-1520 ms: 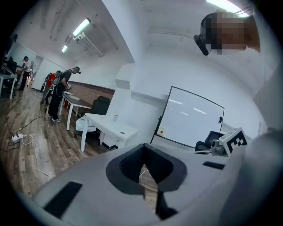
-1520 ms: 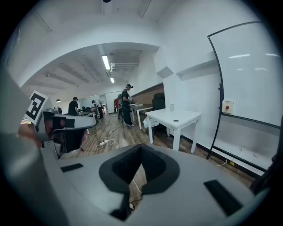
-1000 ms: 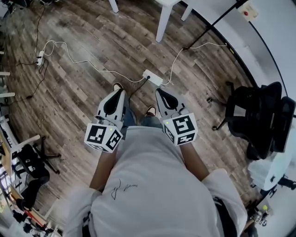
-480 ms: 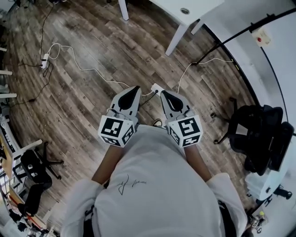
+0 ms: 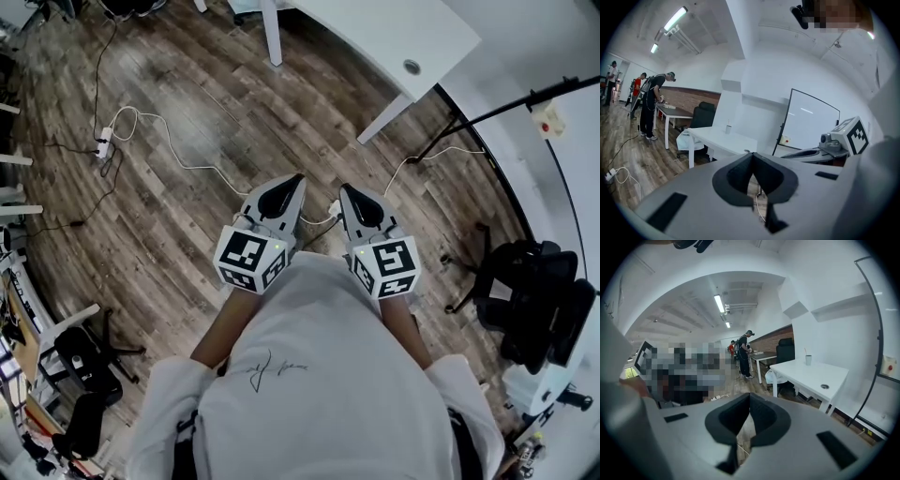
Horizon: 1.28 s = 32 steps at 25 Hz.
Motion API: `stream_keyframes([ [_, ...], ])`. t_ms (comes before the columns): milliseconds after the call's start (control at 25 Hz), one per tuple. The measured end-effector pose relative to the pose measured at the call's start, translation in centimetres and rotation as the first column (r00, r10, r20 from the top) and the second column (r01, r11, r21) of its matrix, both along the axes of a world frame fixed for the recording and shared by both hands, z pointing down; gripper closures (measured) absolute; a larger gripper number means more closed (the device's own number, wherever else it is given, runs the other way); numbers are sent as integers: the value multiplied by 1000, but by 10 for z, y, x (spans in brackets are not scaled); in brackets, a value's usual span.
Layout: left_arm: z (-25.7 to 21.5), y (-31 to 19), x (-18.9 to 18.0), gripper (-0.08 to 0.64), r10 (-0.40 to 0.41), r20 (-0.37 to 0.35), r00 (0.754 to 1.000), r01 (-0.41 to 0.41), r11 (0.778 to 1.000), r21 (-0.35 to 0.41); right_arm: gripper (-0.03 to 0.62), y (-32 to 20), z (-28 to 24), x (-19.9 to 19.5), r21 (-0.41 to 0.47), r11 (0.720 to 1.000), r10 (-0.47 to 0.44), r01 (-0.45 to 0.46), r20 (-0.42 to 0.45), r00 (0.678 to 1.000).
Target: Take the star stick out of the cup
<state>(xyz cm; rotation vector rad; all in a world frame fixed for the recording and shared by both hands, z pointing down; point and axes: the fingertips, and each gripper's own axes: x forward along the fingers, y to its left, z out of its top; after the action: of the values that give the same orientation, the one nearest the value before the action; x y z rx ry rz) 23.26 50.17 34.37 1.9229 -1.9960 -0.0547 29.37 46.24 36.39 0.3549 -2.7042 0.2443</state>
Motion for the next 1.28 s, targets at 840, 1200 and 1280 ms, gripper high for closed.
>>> stream_keyframes([
  [840, 26, -18, -66, 557, 138, -46, 989, -140, 989, -50, 584, -23, 7, -96, -14, 998, 57, -57, -7, 998],
  [1200, 34, -81, -108, 557, 134, -69, 989, -139, 987, -77, 584, -75, 15, -149, 63, 998, -3, 7, -59, 998],
  [1280, 37, -100, -118, 557, 125, -82, 989, -132, 988, -85, 584, -92, 16, -162, 98, 995, -16, 24, -77, 997],
])
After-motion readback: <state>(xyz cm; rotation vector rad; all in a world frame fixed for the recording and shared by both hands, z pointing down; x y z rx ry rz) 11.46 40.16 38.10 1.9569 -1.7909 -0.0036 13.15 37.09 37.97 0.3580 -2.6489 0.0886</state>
